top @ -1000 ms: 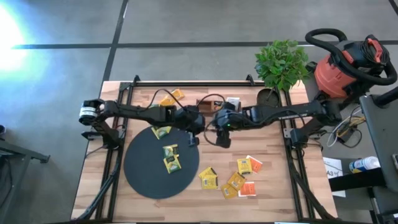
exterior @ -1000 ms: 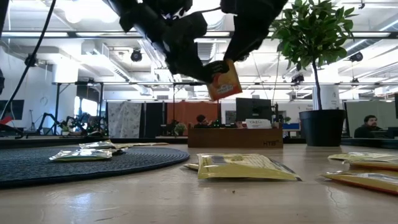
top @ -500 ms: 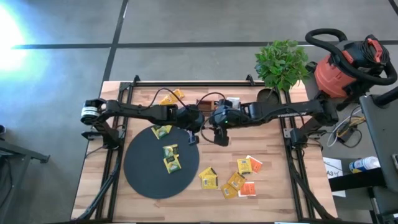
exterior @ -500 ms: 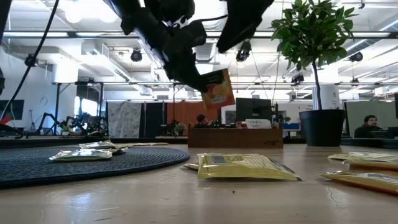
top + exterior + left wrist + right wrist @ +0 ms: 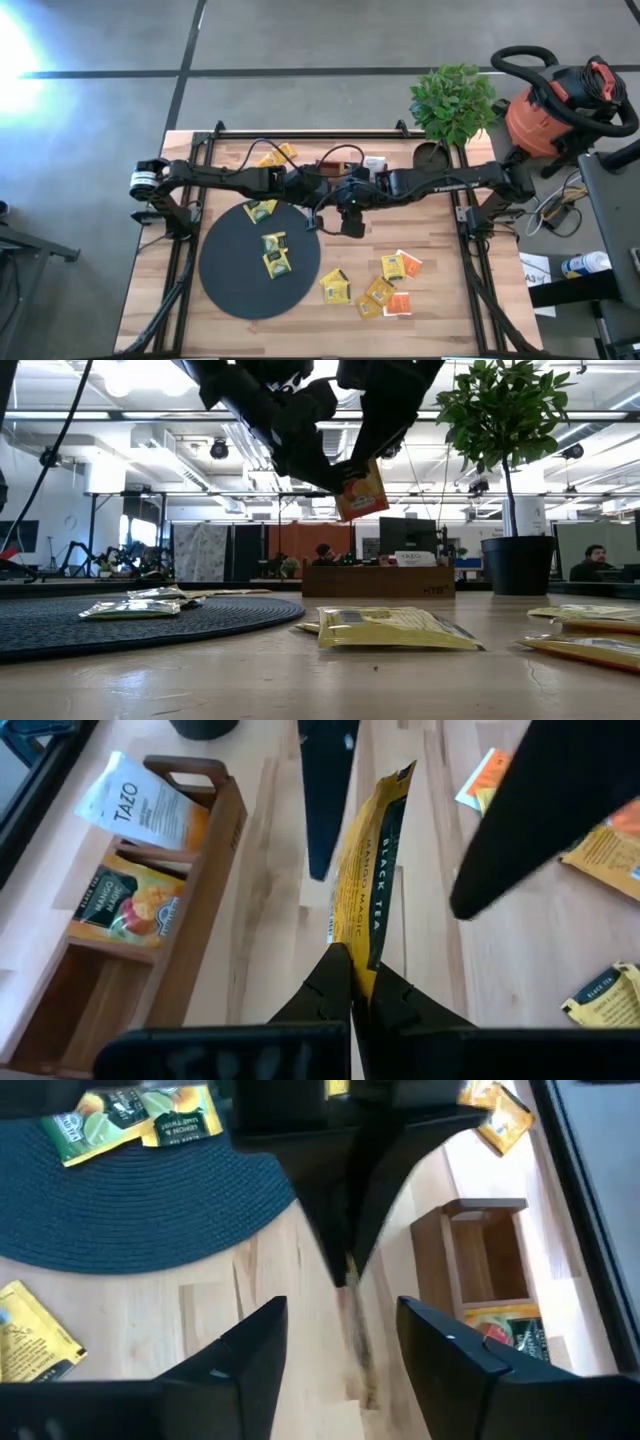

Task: Pick & Place Tea
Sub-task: Put the orange tea bag into the middle section of the wooden organizer

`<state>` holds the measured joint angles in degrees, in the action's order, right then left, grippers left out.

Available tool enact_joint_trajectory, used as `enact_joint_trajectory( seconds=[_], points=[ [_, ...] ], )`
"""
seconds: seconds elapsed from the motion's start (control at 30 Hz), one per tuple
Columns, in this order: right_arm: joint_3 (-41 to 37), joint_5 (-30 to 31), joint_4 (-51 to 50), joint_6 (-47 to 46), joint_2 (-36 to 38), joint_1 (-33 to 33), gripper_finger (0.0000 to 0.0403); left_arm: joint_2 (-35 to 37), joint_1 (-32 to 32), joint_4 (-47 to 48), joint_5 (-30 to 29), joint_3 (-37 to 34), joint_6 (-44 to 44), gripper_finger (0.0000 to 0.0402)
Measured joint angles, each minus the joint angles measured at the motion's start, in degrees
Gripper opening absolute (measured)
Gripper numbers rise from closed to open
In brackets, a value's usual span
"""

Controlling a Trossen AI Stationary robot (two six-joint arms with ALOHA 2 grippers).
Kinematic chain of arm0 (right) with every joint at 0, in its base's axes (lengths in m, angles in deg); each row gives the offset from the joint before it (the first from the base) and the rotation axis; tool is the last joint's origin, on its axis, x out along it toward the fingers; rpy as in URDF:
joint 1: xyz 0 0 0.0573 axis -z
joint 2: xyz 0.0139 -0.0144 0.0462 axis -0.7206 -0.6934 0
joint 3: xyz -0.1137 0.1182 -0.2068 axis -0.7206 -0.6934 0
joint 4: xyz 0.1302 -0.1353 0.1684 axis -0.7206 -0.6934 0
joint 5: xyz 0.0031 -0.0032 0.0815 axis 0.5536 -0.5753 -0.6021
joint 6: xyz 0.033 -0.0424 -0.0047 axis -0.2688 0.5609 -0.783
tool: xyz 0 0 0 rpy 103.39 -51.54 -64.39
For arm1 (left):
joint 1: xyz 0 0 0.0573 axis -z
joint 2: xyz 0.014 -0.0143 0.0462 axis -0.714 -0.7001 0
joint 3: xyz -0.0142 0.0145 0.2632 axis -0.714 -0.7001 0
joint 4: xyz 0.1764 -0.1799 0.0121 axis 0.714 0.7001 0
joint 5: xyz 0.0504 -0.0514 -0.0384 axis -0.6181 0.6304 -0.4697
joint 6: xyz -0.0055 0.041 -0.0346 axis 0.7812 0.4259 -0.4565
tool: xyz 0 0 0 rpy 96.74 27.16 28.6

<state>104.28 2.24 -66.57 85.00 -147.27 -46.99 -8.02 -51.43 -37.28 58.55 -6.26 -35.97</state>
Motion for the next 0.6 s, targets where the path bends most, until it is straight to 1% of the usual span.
enact_joint_trajectory(
  seconds=[0.13, 0.3, 0.4, 0.47, 0.6],
  points=[
    [-0.4, -0.2, 0.0, 0.3, -0.1, 0.4, 0.014, 0.0, 0.1, 0.1, 0.0, 0.0, 0.0, 0.0],
    [-0.5, -1.3, 0.1, 0.5, -0.2, 1.1, 0.0068, 0.0, 0.1, 0.0, -0.1, 0.0, 0.0, 0.0],
    [-0.7, -2.8, 0.3, 0.5, -0.2, 1.8, 0.0026, 0.0, 0.1, 0.1, -1.9, -0.1, -1.0, 0.0],
    [-0.7, -2.6, 0.5, 0.5, -0.2, 2.0, 0.0013, 0.0, 0.1, 0.0, -3.1, -0.1, -1.6, 0.0],
    [-0.7, -0.3, 1.1, 0.4, -0.2, 2.9, 0.0009, 1.1, 0.1, 1.3, -7.8, -0.1, -1.9, 0.0]
  ],
)
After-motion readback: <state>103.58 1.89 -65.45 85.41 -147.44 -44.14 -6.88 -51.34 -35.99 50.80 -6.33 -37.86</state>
